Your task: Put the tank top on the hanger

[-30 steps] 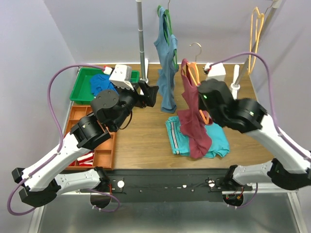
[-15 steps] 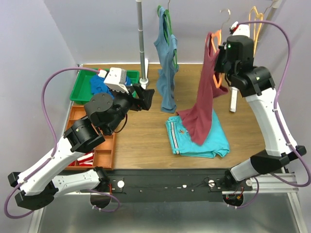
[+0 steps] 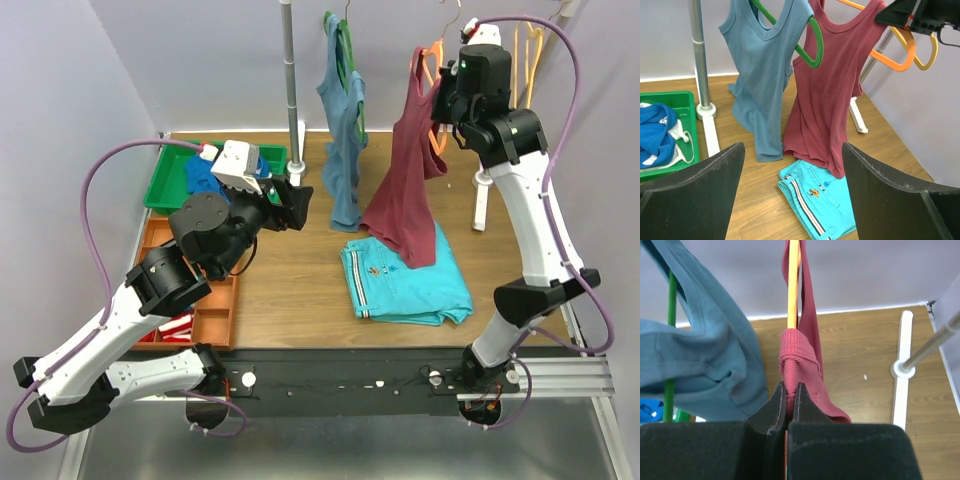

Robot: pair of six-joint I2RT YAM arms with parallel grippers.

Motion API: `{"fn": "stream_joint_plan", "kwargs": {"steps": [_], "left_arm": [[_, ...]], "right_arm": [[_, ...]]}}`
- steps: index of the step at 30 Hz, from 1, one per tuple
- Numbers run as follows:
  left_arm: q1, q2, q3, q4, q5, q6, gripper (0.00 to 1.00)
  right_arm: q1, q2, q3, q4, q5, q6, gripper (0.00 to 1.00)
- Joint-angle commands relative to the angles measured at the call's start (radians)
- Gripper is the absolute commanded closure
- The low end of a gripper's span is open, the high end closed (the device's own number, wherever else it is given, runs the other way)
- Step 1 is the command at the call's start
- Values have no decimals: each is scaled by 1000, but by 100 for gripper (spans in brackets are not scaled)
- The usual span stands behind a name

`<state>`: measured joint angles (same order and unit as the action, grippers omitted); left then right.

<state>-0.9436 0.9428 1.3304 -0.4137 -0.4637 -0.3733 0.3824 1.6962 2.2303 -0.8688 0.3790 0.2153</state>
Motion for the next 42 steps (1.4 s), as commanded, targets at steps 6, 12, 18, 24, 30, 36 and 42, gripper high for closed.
{"fn": "stream_joint_plan", "kwargs": {"steps": [6, 12, 18, 24, 30, 36, 42], "left_arm": [[2, -15, 36, -30, -30, 34, 14], [2, -2, 55, -40, -30, 47, 14], [2, -2, 47, -36, -36, 50, 13], [2, -10, 33, -27, -39, 59, 14], [2, -22, 21, -33, -47, 68, 13], [2, -29, 7, -25, -44, 63, 13], [2, -27, -7, -19, -36, 57, 13]], "right_arm": [[-22, 69, 200, 77, -35, -53, 99], [-27, 78, 178, 129, -46, -70, 99], [-28, 100, 206, 143, -101, -80, 99], [-27, 77, 123, 171, -153, -68, 99], [-27, -21, 3, 191, -170, -39, 99], [-27, -121, -141, 195, -192, -11, 99], [-27, -233, -259, 201, -248, 13, 99]]}}
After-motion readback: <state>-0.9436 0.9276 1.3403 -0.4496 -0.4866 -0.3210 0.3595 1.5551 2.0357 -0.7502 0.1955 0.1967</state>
